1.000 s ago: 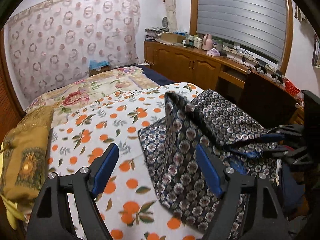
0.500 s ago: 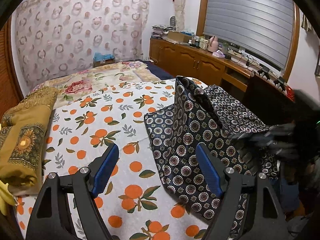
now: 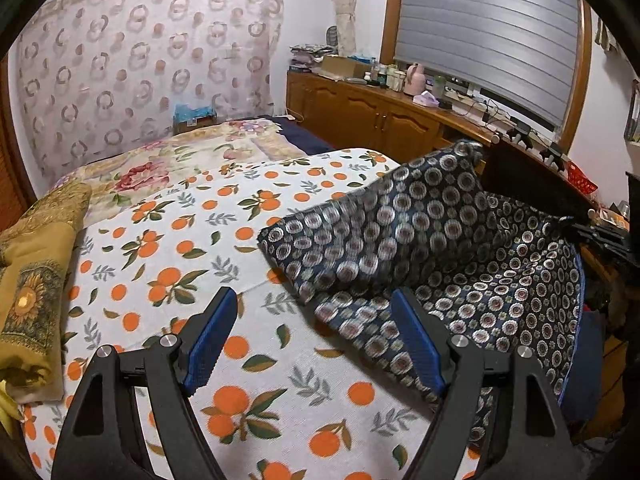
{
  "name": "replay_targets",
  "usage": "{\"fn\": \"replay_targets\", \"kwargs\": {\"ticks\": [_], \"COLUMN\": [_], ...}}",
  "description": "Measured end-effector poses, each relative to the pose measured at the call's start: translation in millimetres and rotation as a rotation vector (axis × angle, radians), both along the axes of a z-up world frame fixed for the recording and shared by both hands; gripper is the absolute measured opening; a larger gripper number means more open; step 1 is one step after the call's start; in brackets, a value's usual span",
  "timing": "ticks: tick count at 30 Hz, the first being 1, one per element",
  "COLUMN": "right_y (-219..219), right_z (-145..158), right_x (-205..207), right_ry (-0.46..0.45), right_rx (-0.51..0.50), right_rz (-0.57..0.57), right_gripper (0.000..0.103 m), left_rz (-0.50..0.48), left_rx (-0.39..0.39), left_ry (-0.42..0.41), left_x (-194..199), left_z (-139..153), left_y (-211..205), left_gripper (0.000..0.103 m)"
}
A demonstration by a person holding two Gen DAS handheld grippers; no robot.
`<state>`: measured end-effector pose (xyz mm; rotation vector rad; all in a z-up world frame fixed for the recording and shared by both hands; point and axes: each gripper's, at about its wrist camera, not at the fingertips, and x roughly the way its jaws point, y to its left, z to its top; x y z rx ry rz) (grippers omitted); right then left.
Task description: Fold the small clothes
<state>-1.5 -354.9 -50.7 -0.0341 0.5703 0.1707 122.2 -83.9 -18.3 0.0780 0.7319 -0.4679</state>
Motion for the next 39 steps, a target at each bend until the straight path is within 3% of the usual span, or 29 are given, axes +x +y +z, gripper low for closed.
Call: {"fn": "replay_targets", "kwargs": {"ticks": [7, 9, 11, 17, 20, 28, 35, 37, 38, 39], "right_y": [11, 16, 20, 33, 44, 48, 54, 55, 56, 60], "right_z": [-11, -3, 8, 19, 18, -2, -21, -14, -12, -10], "right_x": [18, 20, 17, 67, 114, 220, 249, 248, 248, 247], "right_ry": [0.076, 0.061, 0.034, 0.013, 0.04, 0.192, 0.284, 0.274, 0.269, 0.253], "right_rx": [-0.075, -0.076, -0.075, -0.066, -0.065, -0.001, 0.069, 0.077, 0.073, 0.058], "right_rz": [0.003, 0.008, 0.03, 0.131, 0.192, 0.194, 0.228, 0.267, 0.287, 0.302], "right_gripper": [0.003, 0.021, 0.032, 0.047, 0.047, 0.047, 0.047, 0.025, 0.005, 0.004], "left_rz": [0.011, 0.019, 0.024, 0.037, 0.036, 0.033, 0.025, 0.027, 0.028, 0.029], "left_rx": [0.009, 0.005, -0.004, -0.034, -0.033, -0.026, -0.026, -0.029, -0.029, -0.029], "left_ry": [0.002, 0.002, 0.001, -0.01, -0.002, 0.005, 0.018, 0.025, 0.028, 0.031], "left_x": [4, 3, 2, -1, 0, -3, -4, -4, -4, -4], "left_z": [-4, -4, -4, -2, -5, -11, -18, -20, -21, -22], "left_y": [-6, -6, -4, -2, -3, -6, -7, -6, -6, -7], "left_gripper": [0.08, 0.08, 0.08, 0.08, 0.08, 0.08, 0.08, 0.08, 0.08, 0.08]}}
